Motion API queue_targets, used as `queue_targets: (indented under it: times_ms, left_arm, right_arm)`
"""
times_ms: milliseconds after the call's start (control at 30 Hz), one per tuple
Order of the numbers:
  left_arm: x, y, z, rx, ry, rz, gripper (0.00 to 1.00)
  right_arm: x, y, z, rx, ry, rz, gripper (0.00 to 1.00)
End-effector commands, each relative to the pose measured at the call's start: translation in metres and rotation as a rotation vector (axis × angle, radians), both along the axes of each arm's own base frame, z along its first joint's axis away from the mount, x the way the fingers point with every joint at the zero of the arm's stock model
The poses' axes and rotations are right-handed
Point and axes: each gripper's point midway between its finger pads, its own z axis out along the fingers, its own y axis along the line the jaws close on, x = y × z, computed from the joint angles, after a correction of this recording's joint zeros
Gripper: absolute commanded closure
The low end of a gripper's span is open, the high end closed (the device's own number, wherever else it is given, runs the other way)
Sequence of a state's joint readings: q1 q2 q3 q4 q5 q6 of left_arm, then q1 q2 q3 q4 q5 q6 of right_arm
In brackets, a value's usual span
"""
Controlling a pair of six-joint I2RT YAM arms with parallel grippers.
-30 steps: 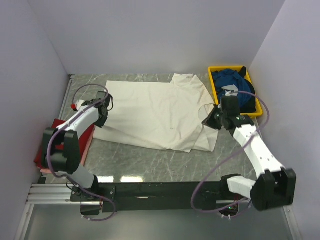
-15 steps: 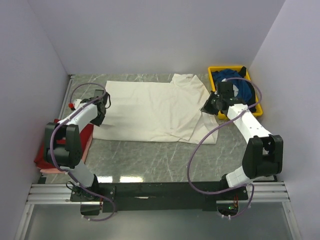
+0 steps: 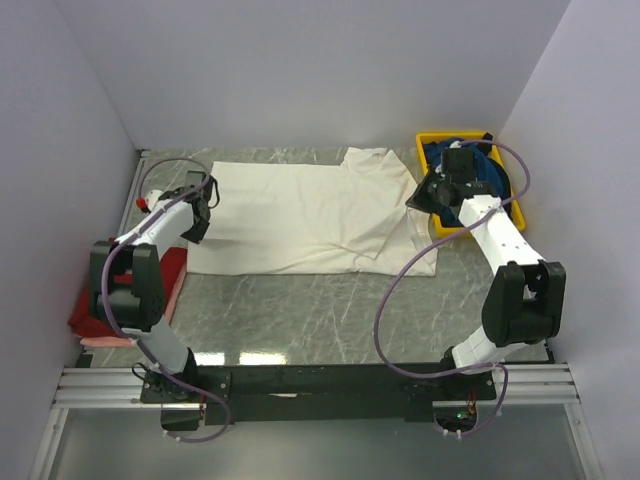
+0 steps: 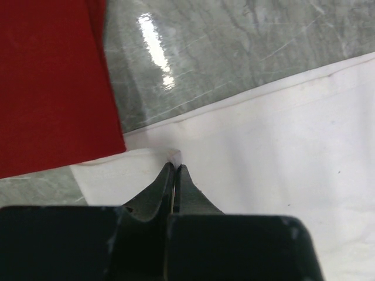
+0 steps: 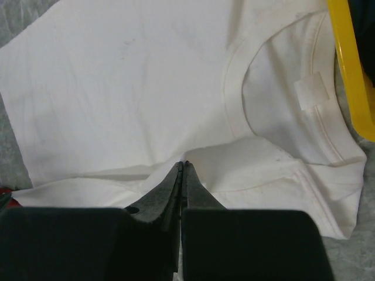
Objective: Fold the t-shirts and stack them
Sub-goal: Fold the tshirt
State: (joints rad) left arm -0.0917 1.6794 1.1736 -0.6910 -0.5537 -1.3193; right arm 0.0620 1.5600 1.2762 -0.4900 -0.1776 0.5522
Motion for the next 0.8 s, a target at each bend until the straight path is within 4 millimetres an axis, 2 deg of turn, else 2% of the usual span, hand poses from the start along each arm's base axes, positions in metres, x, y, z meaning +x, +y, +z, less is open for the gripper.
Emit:
queue_targets:
  times_ms: [0, 333, 567, 767]
  left_arm:
    - [0.018, 0.003, 0.011, 0.003, -0.039, -0.010, 0.99]
    - [0.040, 0.003, 0.006, 0.000, -0.025, -0.033, 0.99]
    - [0.054, 0.000, 0.004, -0.006, -0.025, -0.042, 0.99]
    - [0.056, 0.002, 0.000, -0.002, -0.011, -0.040, 0.99]
  right_arm:
    - [0.014, -0.005, 0.006, -0.006, -0.032, -0.005, 1.00]
    - [0.016, -0.022, -0.005, 0.004, -0.018, -0.045, 1.00]
    - [0.018, -0.020, -0.012, 0.005, -0.005, -0.036, 1.00]
    - [0.025, -0.018, -0.016, 0.016, 0.000, -0.032, 1.00]
